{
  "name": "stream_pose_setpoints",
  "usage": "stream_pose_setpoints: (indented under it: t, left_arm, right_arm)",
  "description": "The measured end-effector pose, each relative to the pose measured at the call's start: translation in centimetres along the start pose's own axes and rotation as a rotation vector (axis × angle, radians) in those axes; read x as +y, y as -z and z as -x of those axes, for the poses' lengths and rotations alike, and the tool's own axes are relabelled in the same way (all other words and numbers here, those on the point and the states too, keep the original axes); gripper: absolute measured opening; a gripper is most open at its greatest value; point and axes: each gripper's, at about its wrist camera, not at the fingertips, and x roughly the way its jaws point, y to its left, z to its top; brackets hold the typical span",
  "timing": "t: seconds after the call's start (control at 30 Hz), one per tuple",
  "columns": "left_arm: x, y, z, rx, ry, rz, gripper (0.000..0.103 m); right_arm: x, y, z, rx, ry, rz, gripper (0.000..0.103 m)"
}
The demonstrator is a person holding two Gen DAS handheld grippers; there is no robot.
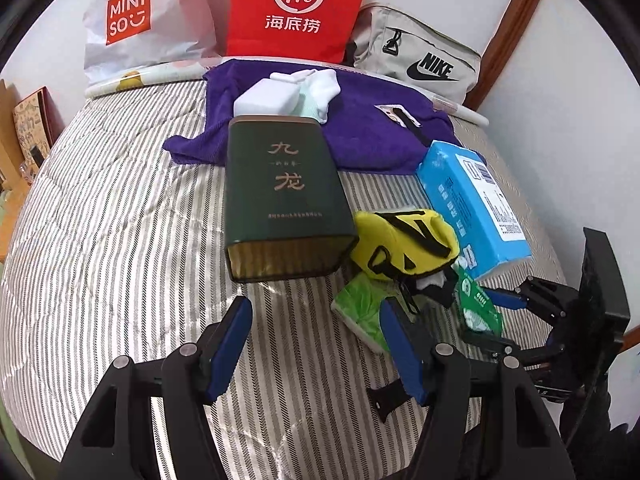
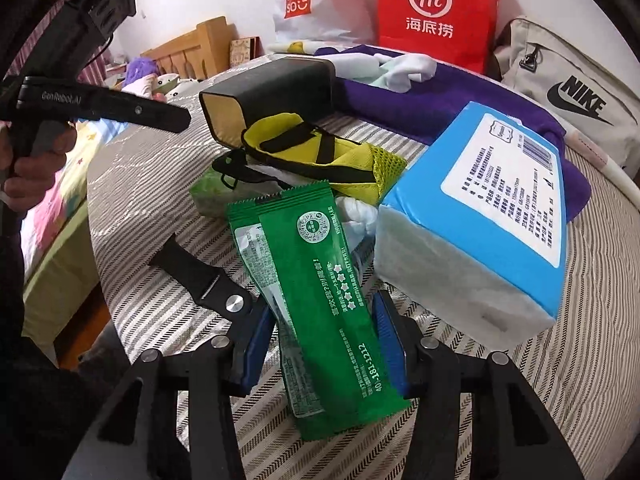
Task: Organize soft objects
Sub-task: 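Grasp the black strap piece with the left tool while the right tool holds the green packet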
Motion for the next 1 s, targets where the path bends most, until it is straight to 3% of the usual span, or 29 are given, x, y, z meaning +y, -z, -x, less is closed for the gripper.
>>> stream_pose_setpoints:
  t: [0.2,0.53,1.0]
  left_arm:
    - [-1.1,1.0,0.3,0.002,0.011,-0.034,0.064]
    - [-3.9,5.0,-0.9,0.036,0.043,-0.178,0.064]
    - [-7.0,7.4,-3.0,0.037,0.109,-0.403,0.064]
  right_arm:
    - [0.1,0.2,2.7,-0.061,0.005,-0.042,0.048]
    - [0.2,1.7,6.1,-0.111,0.073,-0.124,0.048]
    - [-1.2,3.8,7.1,-0.126,0.114,-0.225,0.048]
